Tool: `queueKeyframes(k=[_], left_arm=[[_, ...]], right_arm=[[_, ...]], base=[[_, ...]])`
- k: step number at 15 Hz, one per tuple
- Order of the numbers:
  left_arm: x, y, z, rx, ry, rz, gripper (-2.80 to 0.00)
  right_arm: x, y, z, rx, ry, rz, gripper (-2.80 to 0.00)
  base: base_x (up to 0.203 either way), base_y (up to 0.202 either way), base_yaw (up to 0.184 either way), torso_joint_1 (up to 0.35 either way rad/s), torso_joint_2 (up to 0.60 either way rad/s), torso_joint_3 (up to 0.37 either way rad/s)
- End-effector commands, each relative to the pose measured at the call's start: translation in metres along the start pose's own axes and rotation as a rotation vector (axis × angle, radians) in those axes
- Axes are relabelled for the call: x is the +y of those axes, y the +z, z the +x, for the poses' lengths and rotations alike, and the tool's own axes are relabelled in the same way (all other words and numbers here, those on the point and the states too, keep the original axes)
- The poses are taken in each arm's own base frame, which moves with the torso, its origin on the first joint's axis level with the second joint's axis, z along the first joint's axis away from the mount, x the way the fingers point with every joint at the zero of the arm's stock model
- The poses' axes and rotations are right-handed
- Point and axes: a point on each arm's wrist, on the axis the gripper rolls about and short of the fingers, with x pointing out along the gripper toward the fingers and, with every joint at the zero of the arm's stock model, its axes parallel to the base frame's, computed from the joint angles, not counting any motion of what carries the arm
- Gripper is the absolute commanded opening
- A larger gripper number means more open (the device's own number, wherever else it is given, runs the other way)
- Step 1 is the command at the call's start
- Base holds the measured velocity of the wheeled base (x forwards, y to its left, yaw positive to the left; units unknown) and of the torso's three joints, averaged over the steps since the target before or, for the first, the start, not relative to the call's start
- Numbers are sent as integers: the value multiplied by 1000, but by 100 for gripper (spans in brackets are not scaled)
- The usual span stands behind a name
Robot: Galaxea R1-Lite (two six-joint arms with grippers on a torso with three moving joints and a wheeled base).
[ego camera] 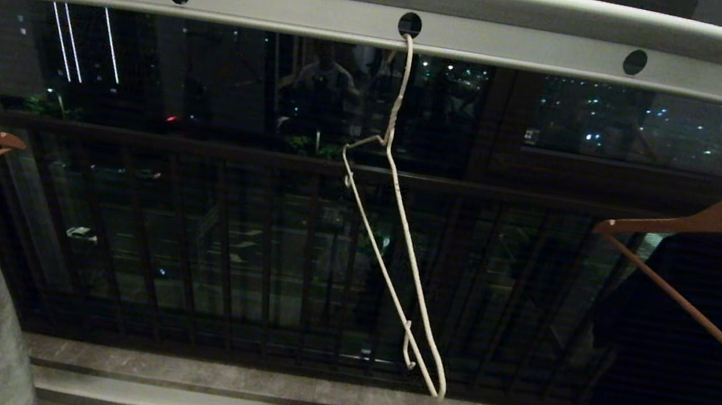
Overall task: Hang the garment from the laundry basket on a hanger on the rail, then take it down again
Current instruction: Pick up the clothes rack on the clothesline
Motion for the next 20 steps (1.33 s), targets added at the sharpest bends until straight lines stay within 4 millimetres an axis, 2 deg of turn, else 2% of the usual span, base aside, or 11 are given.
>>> queueKeyframes(k=[1,3,5,8,10,11,16,20], left_arm=[[0,0,0,1,0,0,-280],[0,0,0,1,0,0,-280],[0,0,0,1,0,0,-280],[0,0,0,1,0,0,-280],[0,0,0,1,0,0,-280],[0,0,0,1,0,0,-280],[0,0,0,1,0,0,-280],[0,0,0,1,0,0,-280]], right_arm=[[9,23,78,163,123,38,-280],[36,35,108,204,248,50,-280],[63,44,132,229,302,105,-280],[95,39,151,278,316,129,-280],[112,45,150,271,339,173,-280],[121,48,146,276,368,180,0],[177,37,160,338,402,128,0],[205,25,181,350,355,88,0]], base=[[0,0,0,0,0,0],[0,0,0,0,0,0],[0,0,0,0,0,0],[0,0,0,0,0,0],[0,0,0,0,0,0],[0,0,0,0,0,0],[0,0,0,0,0,0],[0,0,0,0,0,0]])
